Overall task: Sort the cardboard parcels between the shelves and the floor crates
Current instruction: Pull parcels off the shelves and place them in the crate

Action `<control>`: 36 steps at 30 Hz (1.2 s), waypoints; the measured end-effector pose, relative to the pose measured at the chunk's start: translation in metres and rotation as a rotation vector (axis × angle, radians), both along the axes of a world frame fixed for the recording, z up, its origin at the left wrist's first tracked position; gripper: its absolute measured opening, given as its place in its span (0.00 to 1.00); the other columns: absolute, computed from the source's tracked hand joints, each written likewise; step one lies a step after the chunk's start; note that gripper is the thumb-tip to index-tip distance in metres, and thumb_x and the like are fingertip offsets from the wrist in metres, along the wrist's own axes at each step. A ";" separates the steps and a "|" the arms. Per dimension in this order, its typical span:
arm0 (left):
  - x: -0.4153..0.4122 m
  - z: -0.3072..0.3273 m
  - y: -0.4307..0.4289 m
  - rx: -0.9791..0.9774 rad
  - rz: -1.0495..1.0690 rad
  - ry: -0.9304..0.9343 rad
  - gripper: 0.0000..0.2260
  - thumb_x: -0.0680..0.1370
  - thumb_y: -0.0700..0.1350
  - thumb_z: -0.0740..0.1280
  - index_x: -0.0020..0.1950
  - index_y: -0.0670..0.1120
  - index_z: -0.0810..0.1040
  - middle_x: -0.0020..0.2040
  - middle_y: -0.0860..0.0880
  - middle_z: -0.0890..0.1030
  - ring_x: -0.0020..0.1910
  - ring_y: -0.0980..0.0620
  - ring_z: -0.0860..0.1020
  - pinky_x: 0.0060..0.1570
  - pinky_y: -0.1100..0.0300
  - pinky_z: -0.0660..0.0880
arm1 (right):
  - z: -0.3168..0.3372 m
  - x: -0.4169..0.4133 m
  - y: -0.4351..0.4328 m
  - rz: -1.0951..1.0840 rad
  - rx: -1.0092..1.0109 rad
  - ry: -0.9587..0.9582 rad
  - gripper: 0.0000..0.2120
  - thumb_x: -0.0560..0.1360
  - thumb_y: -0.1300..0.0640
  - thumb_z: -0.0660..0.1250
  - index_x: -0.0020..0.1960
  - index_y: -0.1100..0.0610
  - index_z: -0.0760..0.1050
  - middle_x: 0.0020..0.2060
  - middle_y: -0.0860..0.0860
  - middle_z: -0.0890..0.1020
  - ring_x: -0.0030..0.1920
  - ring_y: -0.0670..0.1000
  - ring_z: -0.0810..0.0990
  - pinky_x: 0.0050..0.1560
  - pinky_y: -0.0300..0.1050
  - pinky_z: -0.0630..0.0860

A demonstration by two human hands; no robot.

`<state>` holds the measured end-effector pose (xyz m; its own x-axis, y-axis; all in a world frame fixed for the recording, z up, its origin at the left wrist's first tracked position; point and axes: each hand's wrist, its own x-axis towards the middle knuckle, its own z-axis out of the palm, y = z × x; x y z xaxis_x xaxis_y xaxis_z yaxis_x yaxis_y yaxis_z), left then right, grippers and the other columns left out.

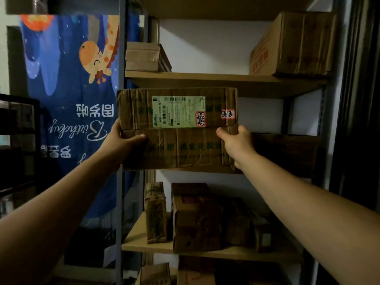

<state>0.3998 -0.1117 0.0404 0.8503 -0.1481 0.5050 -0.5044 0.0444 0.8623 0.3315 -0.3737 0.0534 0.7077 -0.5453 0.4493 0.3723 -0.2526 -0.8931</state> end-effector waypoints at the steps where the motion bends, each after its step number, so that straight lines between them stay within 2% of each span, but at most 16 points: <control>1: 0.003 -0.001 0.000 -0.011 0.025 -0.009 0.23 0.75 0.39 0.67 0.67 0.52 0.66 0.54 0.52 0.76 0.54 0.50 0.77 0.57 0.47 0.73 | 0.000 0.000 -0.001 0.011 -0.027 0.023 0.22 0.75 0.53 0.69 0.66 0.55 0.66 0.57 0.51 0.75 0.56 0.52 0.74 0.52 0.49 0.71; 4: 0.009 0.005 0.010 -0.008 0.078 0.010 0.23 0.75 0.40 0.67 0.68 0.52 0.66 0.55 0.51 0.76 0.58 0.47 0.75 0.61 0.44 0.72 | 0.009 0.000 -0.006 0.026 -0.094 0.049 0.34 0.71 0.54 0.73 0.70 0.52 0.59 0.62 0.54 0.73 0.62 0.57 0.73 0.55 0.53 0.72; 7: 0.011 0.017 0.018 0.112 0.094 -0.024 0.25 0.75 0.39 0.68 0.68 0.54 0.66 0.59 0.49 0.75 0.59 0.45 0.74 0.61 0.42 0.71 | 0.025 -0.004 -0.015 0.118 -0.063 -0.063 0.47 0.69 0.57 0.76 0.75 0.39 0.48 0.72 0.54 0.62 0.65 0.60 0.71 0.51 0.54 0.79; 9: 0.008 0.027 0.020 0.218 0.087 -0.061 0.26 0.75 0.38 0.68 0.69 0.54 0.66 0.56 0.51 0.76 0.54 0.48 0.76 0.51 0.50 0.75 | 0.027 -0.008 -0.017 0.163 -0.149 -0.004 0.41 0.70 0.57 0.75 0.75 0.44 0.56 0.67 0.53 0.68 0.59 0.57 0.76 0.47 0.51 0.80; 11: 0.006 0.034 0.021 0.282 0.098 -0.094 0.27 0.75 0.38 0.67 0.70 0.53 0.65 0.51 0.54 0.75 0.47 0.54 0.74 0.40 0.59 0.72 | 0.020 -0.006 -0.017 0.179 -0.220 0.091 0.27 0.72 0.57 0.73 0.68 0.54 0.70 0.56 0.55 0.79 0.48 0.54 0.82 0.46 0.49 0.80; 12: 0.006 0.036 0.020 0.292 0.107 -0.110 0.27 0.75 0.38 0.68 0.71 0.53 0.65 0.51 0.55 0.74 0.47 0.55 0.74 0.39 0.59 0.71 | 0.015 -0.004 -0.016 0.164 -0.212 0.091 0.21 0.72 0.57 0.72 0.64 0.56 0.73 0.51 0.56 0.81 0.45 0.54 0.83 0.45 0.50 0.81; 15: 0.009 0.033 0.016 0.262 0.287 -0.205 0.28 0.74 0.43 0.70 0.71 0.53 0.65 0.62 0.50 0.74 0.60 0.47 0.73 0.54 0.50 0.74 | 0.002 0.003 -0.011 0.114 -0.097 0.014 0.13 0.75 0.56 0.70 0.58 0.58 0.76 0.44 0.55 0.83 0.41 0.53 0.84 0.41 0.48 0.80; 18: 0.014 0.018 0.010 0.016 0.547 -0.233 0.39 0.70 0.48 0.74 0.75 0.53 0.57 0.73 0.46 0.62 0.71 0.45 0.63 0.68 0.43 0.65 | -0.006 0.008 -0.004 0.074 0.008 -0.041 0.06 0.76 0.55 0.68 0.51 0.56 0.76 0.43 0.54 0.82 0.39 0.52 0.83 0.36 0.43 0.78; 19: 0.013 0.010 0.007 -0.073 0.526 -0.157 0.43 0.67 0.50 0.76 0.76 0.53 0.54 0.74 0.45 0.60 0.72 0.44 0.62 0.69 0.43 0.63 | -0.009 0.009 -0.001 0.068 0.053 -0.069 0.05 0.77 0.55 0.67 0.50 0.56 0.76 0.42 0.54 0.82 0.39 0.51 0.82 0.34 0.42 0.77; 21: 0.005 -0.006 -0.006 -0.147 0.304 0.057 0.45 0.65 0.54 0.76 0.75 0.54 0.53 0.72 0.42 0.63 0.68 0.41 0.67 0.63 0.42 0.69 | -0.014 0.009 0.007 0.063 0.152 -0.105 0.08 0.77 0.53 0.66 0.53 0.57 0.76 0.44 0.54 0.82 0.40 0.51 0.82 0.32 0.41 0.76; 23: -0.005 -0.020 -0.024 -0.077 0.016 0.155 0.39 0.71 0.50 0.72 0.75 0.57 0.53 0.67 0.45 0.69 0.63 0.43 0.72 0.52 0.44 0.74 | -0.017 0.010 0.017 0.082 0.245 -0.094 0.11 0.78 0.51 0.65 0.57 0.55 0.74 0.47 0.54 0.81 0.42 0.51 0.82 0.32 0.42 0.76; 25: -0.009 -0.026 -0.037 -0.135 -0.119 0.129 0.35 0.74 0.44 0.69 0.74 0.61 0.55 0.61 0.51 0.74 0.57 0.48 0.75 0.48 0.42 0.76 | -0.019 0.008 0.024 0.106 0.251 -0.055 0.12 0.78 0.49 0.64 0.59 0.52 0.72 0.49 0.53 0.80 0.44 0.51 0.81 0.34 0.43 0.76; 28: -0.003 -0.022 -0.032 -0.265 -0.111 0.090 0.31 0.76 0.42 0.67 0.73 0.61 0.56 0.58 0.53 0.76 0.52 0.52 0.76 0.48 0.43 0.77 | -0.021 0.003 0.022 0.075 -0.007 -0.006 0.13 0.78 0.49 0.64 0.60 0.54 0.71 0.53 0.52 0.80 0.44 0.47 0.79 0.37 0.40 0.75; 31: 0.004 -0.023 -0.023 -0.247 -0.097 0.056 0.28 0.77 0.43 0.66 0.73 0.59 0.60 0.61 0.51 0.77 0.58 0.49 0.77 0.53 0.45 0.76 | -0.026 0.000 0.020 0.140 -0.142 0.039 0.24 0.79 0.54 0.63 0.73 0.53 0.61 0.60 0.50 0.76 0.48 0.45 0.78 0.40 0.38 0.75; 33: 0.002 -0.025 -0.022 -0.193 -0.106 0.033 0.26 0.78 0.43 0.64 0.73 0.58 0.61 0.62 0.51 0.77 0.59 0.50 0.77 0.57 0.44 0.75 | -0.034 -0.002 0.021 0.188 -0.189 0.078 0.29 0.80 0.55 0.61 0.77 0.49 0.54 0.66 0.50 0.73 0.55 0.48 0.77 0.47 0.41 0.77; 36: -0.004 -0.030 -0.021 -0.165 -0.152 0.027 0.27 0.77 0.41 0.64 0.74 0.59 0.61 0.62 0.52 0.77 0.58 0.52 0.77 0.53 0.50 0.76 | -0.047 -0.009 0.021 0.183 -0.222 0.071 0.29 0.80 0.54 0.61 0.77 0.47 0.53 0.67 0.49 0.72 0.61 0.49 0.75 0.59 0.49 0.75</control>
